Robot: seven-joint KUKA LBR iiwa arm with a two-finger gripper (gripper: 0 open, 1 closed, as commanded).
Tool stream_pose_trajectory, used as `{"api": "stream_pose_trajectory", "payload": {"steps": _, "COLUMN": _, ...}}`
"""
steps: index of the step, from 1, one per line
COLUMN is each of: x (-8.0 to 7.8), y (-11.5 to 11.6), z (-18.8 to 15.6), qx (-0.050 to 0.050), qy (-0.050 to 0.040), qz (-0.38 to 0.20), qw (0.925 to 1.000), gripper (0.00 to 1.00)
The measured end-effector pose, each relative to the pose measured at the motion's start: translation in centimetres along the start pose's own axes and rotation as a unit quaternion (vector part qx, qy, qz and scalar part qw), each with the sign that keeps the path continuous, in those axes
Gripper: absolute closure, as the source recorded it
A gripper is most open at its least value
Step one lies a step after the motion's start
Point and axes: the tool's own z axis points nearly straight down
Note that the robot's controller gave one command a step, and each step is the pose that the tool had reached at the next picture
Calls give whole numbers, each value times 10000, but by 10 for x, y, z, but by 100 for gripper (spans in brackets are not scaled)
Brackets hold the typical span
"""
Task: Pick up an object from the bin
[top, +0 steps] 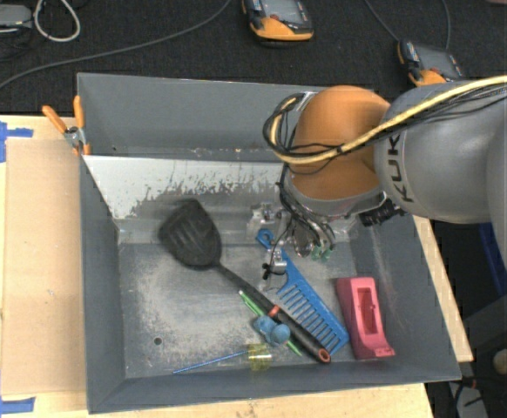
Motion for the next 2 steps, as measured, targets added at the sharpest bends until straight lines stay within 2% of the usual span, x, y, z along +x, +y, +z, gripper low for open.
{"api": "stream_pose_trajectory", "payload": {"steps": 1, "x": -2, "y": 0, "z": -5, "qx": -2, "qy": -39, "qz": 9, "qw": 10000, "gripper": 0}}
{"api": "stream_pose_trajectory", "payload": {"steps": 2, "x": -1, "y": 0, "z": 64, "qx": -10, "qy": -37, "qz": 818, "qw": 9966, "gripper": 0}}
